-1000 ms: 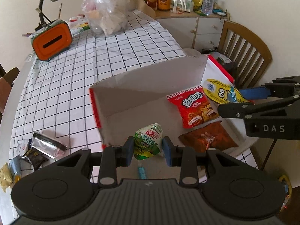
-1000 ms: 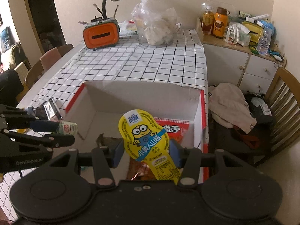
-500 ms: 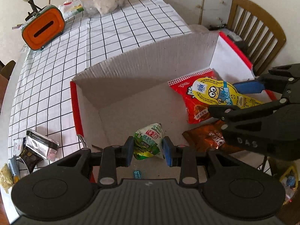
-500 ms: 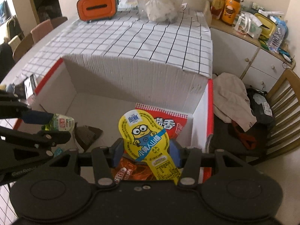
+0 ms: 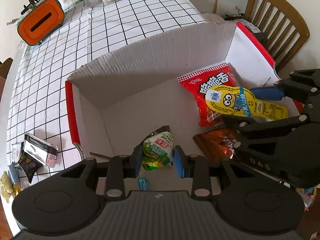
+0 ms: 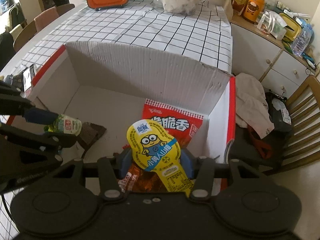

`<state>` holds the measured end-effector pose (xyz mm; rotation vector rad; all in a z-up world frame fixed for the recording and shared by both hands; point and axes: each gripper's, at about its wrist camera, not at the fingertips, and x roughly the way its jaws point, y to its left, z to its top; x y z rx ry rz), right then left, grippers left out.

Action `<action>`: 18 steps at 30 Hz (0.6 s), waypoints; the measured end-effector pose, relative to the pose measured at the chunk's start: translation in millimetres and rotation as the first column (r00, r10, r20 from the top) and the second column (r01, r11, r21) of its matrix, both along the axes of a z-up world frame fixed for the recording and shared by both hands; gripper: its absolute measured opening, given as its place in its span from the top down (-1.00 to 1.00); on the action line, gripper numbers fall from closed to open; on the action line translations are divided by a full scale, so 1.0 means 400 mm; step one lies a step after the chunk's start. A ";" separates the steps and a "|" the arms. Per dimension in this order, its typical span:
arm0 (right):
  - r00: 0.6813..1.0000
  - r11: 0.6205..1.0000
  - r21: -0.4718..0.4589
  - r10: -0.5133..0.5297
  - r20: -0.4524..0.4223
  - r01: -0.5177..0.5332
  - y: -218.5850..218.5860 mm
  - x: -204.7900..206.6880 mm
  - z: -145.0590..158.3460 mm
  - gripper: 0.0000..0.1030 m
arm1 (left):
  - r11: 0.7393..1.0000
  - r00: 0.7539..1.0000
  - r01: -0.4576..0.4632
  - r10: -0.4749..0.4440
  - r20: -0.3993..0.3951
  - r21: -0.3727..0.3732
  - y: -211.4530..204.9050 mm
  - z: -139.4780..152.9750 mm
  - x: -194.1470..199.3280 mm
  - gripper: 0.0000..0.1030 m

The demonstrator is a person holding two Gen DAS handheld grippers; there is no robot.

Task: Organize snacks
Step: 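Open both grippers to drop the packets into the red box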

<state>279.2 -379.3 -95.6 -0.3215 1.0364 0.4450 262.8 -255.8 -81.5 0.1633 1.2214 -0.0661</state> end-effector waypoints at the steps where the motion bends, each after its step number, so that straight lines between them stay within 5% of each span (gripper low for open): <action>1: 1.000 1.000 0.004 -0.001 -0.001 0.001 -0.002 -0.001 0.000 0.01 | 1.000 1.000 -0.002 0.002 -0.002 -0.007 0.002 0.000 0.000 0.36; 6: 1.000 1.000 0.021 -0.005 0.010 0.004 -0.010 -0.011 0.013 -0.03 | 1.000 1.000 -0.009 0.009 0.013 -0.015 0.001 0.006 -0.006 0.35; 10: 1.000 1.000 0.029 0.000 0.022 -0.001 -0.013 -0.026 0.027 -0.11 | 0.998 0.999 -0.026 0.028 0.036 -0.056 0.012 0.024 -0.016 0.08; 18: 0.999 0.998 0.069 0.007 0.047 -0.010 -0.024 -0.064 0.074 -0.30 | 0.995 0.994 -0.044 0.053 0.095 -0.093 0.031 0.068 -0.052 -0.05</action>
